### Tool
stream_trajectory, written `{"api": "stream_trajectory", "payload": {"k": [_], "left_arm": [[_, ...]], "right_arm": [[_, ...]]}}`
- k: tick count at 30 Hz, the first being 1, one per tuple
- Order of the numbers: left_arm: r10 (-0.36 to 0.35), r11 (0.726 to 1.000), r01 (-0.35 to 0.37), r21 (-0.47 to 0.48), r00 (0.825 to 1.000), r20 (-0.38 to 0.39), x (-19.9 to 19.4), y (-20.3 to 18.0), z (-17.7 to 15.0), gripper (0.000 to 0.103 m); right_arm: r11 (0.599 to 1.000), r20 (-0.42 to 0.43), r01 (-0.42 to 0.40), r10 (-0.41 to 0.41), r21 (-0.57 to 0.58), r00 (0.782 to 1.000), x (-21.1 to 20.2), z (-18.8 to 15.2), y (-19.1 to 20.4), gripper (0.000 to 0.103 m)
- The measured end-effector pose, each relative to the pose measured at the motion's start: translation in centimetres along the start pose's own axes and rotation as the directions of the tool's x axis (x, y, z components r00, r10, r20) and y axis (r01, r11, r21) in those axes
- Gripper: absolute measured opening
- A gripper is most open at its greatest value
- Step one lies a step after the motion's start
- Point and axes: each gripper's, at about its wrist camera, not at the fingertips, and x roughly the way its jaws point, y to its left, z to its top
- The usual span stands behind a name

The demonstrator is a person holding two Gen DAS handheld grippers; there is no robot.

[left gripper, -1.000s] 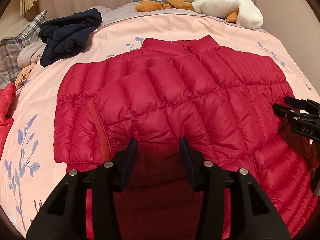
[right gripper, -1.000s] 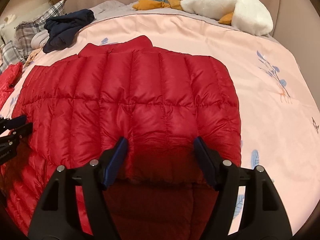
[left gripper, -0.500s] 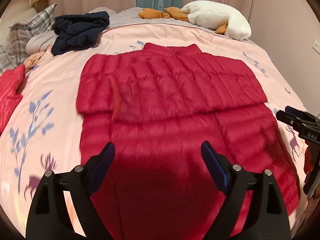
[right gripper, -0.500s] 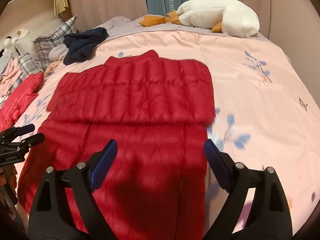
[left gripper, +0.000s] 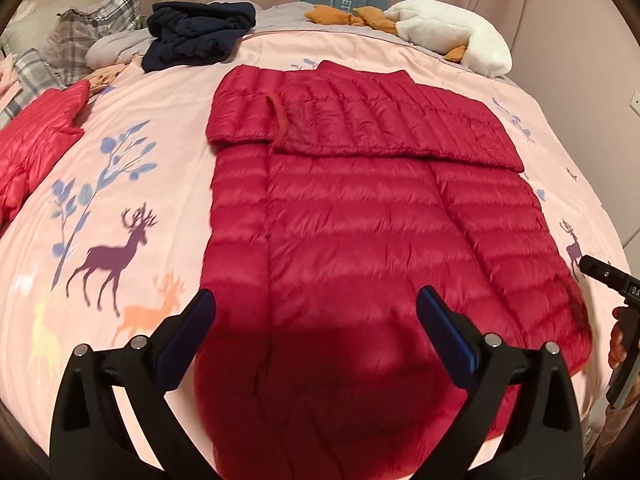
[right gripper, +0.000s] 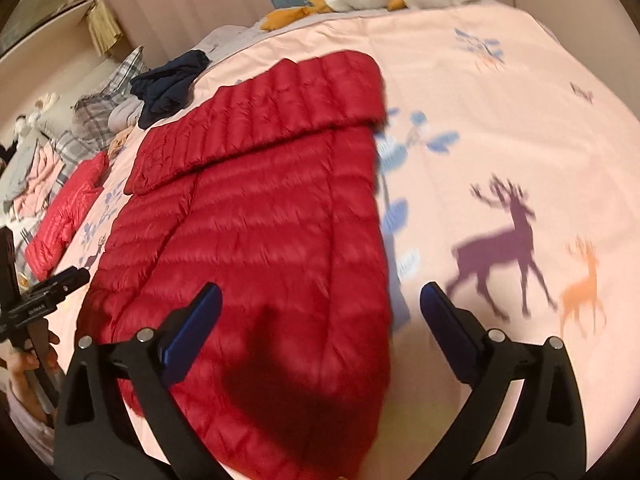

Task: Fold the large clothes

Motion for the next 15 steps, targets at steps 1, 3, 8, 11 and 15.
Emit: {"api": "stream_trajectory", "payload": {"k": [1, 3, 8, 11, 15], "left_arm": [[0.01, 1.0, -0.01, 0.0, 1.0, -0.002, -0.2, 0.1, -0.4, 0.1], [0.021, 1.0, -0.021, -0.002, 1.0, -0.005, -0.4, 0.2, -0.9, 0.101], [0.009, 0.999, -0.01, -0.039, 1.0, -0.025, -0.6, 0.8, -2.6, 0.101], [-0.033, 0.996, 0.029, -0.08, 0.998, -0.048, -0.3, 1.2, -3.6, 0.101], [-0.032, 0.996, 0.026, -0.09, 0.998, -0.055, -0.1, 1.1, -4.7, 0.101]], "right_arm": [[1.0, -0.005, -0.004, 0.004, 0.014, 1.0, -0.2, -0.4, -0.3, 0.101], [1.0, -0.02, -0.013, 0.013, 0.029, 1.0, -0.2, -1.0, -0.7, 0.101], [0.997, -0.058, -0.042, 0.046, 0.061, 0.997, -0.1, -2.2, -1.3, 0.101], [0.996, -0.085, -0.065, 0.071, 0.066, 0.994, 0.2, -2.9, -1.3, 0.101], [0.995, -0.093, -0.078, 0.083, 0.056, 0.992, 0.4, -3.6, -1.0, 0.101]]}}
